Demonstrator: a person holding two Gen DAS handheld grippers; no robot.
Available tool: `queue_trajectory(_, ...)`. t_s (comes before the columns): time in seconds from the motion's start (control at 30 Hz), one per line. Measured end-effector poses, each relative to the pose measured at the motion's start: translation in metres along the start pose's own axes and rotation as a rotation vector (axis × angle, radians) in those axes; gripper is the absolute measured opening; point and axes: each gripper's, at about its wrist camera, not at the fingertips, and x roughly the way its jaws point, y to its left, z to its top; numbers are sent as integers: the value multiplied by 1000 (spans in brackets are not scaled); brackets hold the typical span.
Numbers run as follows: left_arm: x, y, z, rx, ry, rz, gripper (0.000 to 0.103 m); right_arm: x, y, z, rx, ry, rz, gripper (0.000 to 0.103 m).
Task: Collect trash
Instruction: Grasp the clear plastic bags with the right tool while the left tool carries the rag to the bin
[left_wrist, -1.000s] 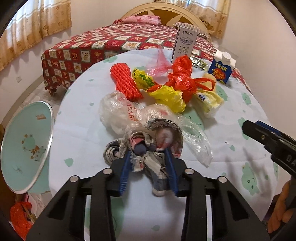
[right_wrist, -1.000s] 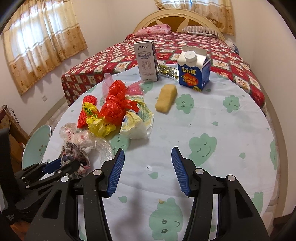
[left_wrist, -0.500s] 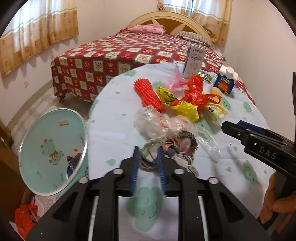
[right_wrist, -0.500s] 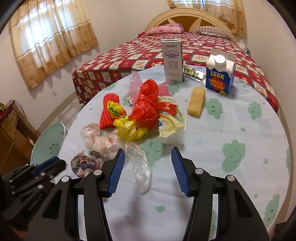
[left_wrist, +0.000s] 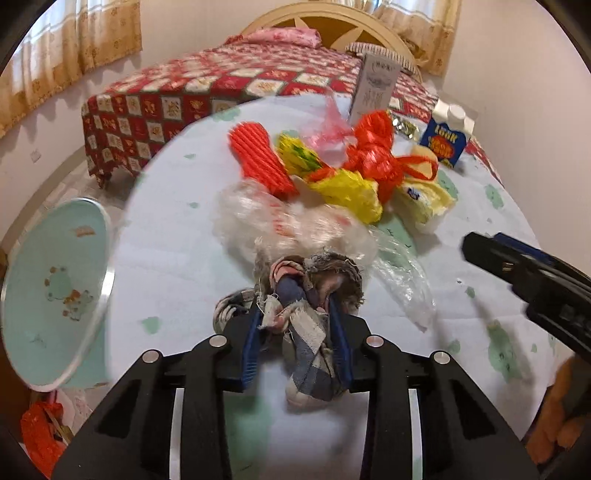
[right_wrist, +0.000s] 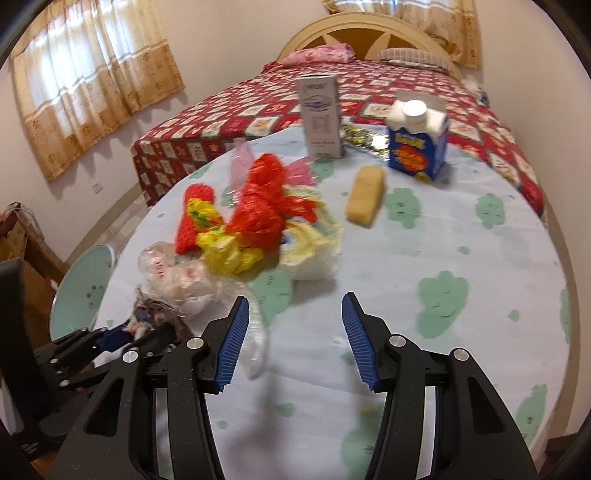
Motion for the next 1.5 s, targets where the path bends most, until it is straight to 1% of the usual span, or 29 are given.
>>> queue_trajectory(0.13,-31,24,-5,-11,-34,35,33,10,25,4,-3,-4,67,53)
queue_trajectory(0.23,-52,47,-4,-41,-62,100,34,27,46,8,10,19,124,55)
queue_trajectory(0.27,-57,55,-2,-47,-70,132,34,33,51,10,18,29,139,56)
queue_trajectory(0.37,-68,74,3,-54,-93,213,34,56,68,12,42,59,155,58)
queue_trajectory(0.47,-76,89,6,-69,-108,246,34,76,82,12,42,102,141,58)
queue_trajectory(0.5,-78,92,6,-67,-112,255,34,80,87,11,37,115,129,57)
queue_trajectory(0.53,-80,94,5,-65,-115,263,34,81,89,10,32,117,128,45)
queue_trajectory(0.57,-82,98,5,-68,-117,267,34,82,91,9,25,117,124,44)
queue_trajectory(0.67,-84,108,4,-89,-118,276,34,79,96,5,2,111,115,39)
queue_trajectory(0.73,-85,113,3,-99,-121,274,34,74,96,2,2,110,117,38)
queue_trajectory(1.0,-95,127,-3,-128,-143,275,34,22,98,-9,-7,41,109,38)
queue_trajectory(1.1,-100,134,-5,-146,-152,276,34,11,104,-9,-10,22,116,38)
queue_trajectory(1.2,-107,144,-9,-170,-163,281,34,1,118,-6,-30,4,143,38)
queue_trajectory(1.3,-117,158,-13,-202,-178,288,34,-6,144,-3,-79,-11,166,38)
queue_trajectory(1.5,-132,194,-21,-276,-203,329,34,-3,191,-2,-155,-4,226,38)
